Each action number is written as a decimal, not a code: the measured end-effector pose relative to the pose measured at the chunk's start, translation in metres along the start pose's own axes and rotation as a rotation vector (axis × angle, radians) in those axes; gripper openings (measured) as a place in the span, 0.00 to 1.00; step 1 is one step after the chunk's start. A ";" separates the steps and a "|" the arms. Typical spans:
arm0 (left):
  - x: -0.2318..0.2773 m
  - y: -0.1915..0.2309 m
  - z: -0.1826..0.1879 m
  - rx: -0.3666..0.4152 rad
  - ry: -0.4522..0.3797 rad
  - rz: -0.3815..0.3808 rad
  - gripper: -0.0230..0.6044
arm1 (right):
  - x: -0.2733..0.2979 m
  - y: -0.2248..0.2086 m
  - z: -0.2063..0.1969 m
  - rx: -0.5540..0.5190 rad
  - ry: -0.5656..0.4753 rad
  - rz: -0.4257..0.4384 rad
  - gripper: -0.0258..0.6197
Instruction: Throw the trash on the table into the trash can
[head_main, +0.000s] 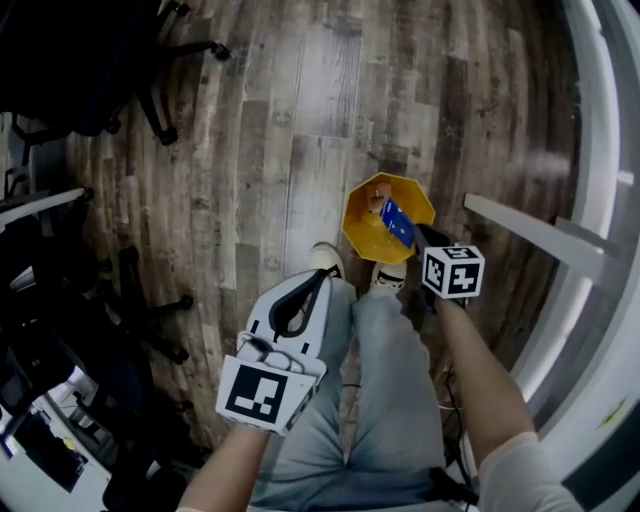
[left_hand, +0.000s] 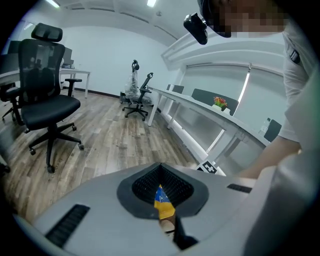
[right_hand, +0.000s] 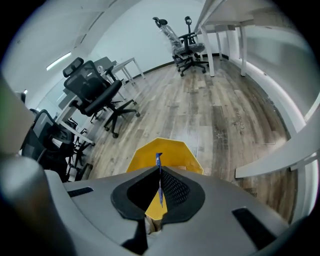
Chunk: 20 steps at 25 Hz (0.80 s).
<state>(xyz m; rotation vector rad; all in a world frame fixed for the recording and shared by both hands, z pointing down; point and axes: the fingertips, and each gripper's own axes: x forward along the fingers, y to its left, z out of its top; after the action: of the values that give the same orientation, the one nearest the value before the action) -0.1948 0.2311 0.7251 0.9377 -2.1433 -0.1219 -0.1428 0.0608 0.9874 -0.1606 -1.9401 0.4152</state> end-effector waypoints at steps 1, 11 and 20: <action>-0.001 0.004 -0.004 -0.002 0.003 0.006 0.04 | 0.004 -0.002 -0.003 0.001 0.007 -0.010 0.09; -0.008 0.000 -0.004 -0.010 0.019 0.021 0.04 | -0.001 -0.001 -0.004 -0.037 0.050 -0.005 0.25; -0.043 -0.028 0.058 0.019 -0.042 -0.005 0.04 | -0.101 0.035 0.068 -0.104 -0.070 0.009 0.19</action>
<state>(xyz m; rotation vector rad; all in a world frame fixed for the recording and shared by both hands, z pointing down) -0.1997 0.2273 0.6480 0.9593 -2.1847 -0.1244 -0.1674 0.0487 0.8633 -0.2246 -2.0317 0.3298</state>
